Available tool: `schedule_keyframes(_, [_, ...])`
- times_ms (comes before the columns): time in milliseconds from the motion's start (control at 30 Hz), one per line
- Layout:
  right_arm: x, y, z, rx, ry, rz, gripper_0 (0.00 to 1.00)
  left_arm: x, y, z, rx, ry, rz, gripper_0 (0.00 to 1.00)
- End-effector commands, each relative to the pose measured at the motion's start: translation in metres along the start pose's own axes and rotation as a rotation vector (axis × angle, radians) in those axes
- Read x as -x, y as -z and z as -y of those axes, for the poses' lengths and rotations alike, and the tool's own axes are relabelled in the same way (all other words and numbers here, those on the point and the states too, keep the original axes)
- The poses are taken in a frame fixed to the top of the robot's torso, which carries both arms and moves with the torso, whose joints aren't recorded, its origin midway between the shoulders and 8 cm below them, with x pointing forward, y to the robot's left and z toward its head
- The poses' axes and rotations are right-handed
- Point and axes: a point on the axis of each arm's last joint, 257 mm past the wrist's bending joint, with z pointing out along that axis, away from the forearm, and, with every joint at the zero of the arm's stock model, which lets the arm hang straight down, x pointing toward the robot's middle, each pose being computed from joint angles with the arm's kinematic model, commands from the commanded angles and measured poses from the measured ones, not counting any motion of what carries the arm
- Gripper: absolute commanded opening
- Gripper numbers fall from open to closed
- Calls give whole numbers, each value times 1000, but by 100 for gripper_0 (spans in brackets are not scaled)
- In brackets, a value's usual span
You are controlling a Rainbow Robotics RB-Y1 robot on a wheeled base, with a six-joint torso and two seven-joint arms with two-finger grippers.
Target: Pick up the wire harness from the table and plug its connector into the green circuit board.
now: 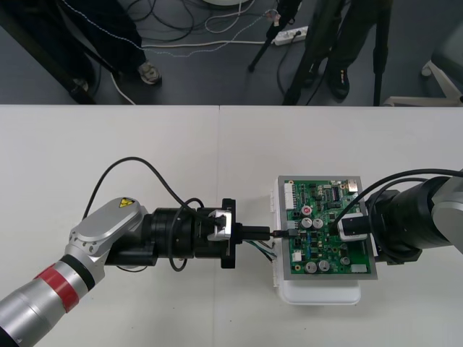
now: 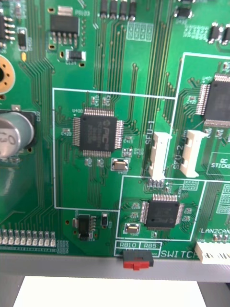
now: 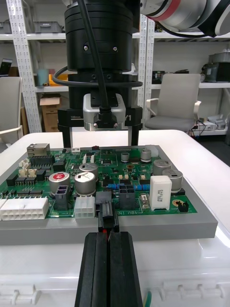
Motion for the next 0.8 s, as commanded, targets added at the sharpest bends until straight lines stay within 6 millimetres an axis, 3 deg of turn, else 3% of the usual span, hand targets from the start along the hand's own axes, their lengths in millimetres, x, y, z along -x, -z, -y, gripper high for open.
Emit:
schedule_keyframes(33, [17, 5, 7, -12, 1, 31, 100, 12, -21, -8, -7, -39, 14, 0])
schedule_keyframes(800, [15, 5, 8, -14, 1, 26, 100, 15, -29, -7, -8, -40, 24, 0])
